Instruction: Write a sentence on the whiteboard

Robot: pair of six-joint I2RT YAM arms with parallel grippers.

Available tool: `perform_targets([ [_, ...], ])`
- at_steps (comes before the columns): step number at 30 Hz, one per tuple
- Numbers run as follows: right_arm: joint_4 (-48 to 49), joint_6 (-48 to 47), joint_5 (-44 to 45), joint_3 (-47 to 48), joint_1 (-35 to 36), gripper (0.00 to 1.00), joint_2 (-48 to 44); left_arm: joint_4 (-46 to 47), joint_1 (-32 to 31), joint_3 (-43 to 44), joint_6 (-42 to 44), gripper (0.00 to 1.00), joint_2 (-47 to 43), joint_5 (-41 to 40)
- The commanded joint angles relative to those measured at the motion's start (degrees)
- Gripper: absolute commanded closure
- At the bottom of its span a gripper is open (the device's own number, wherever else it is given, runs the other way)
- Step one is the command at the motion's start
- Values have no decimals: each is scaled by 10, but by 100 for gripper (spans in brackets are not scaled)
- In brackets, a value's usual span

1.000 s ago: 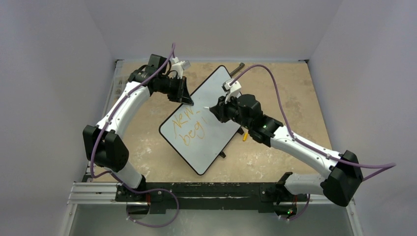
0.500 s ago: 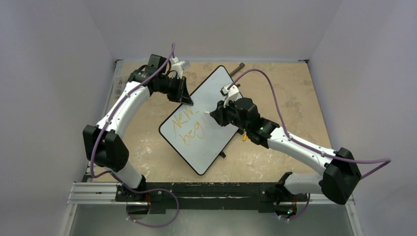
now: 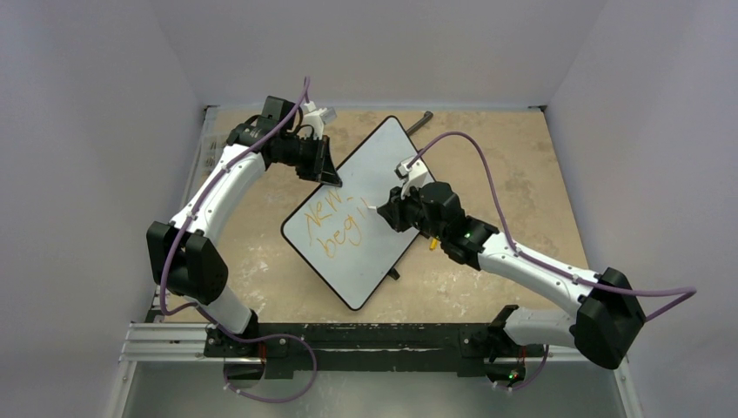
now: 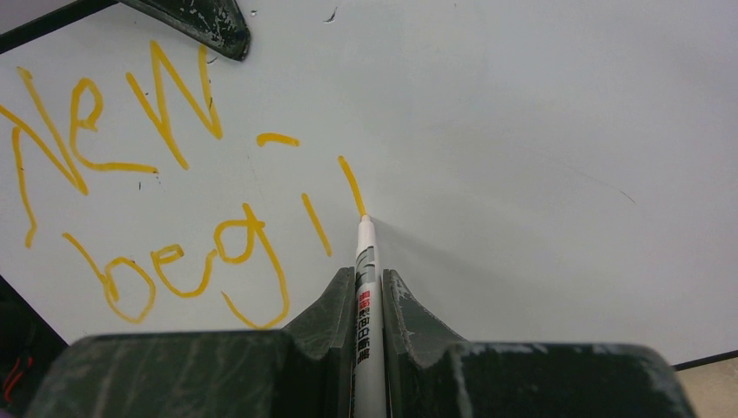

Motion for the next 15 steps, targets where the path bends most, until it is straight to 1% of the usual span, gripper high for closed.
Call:
perform_targets([
  [1, -17, 5, -5, 25, -2, 100, 6, 2, 4, 4, 17, 100, -19, -71],
  [15, -34, -16, 25, 109, -4, 100, 52, 2, 4, 5, 17, 100, -18, -72],
])
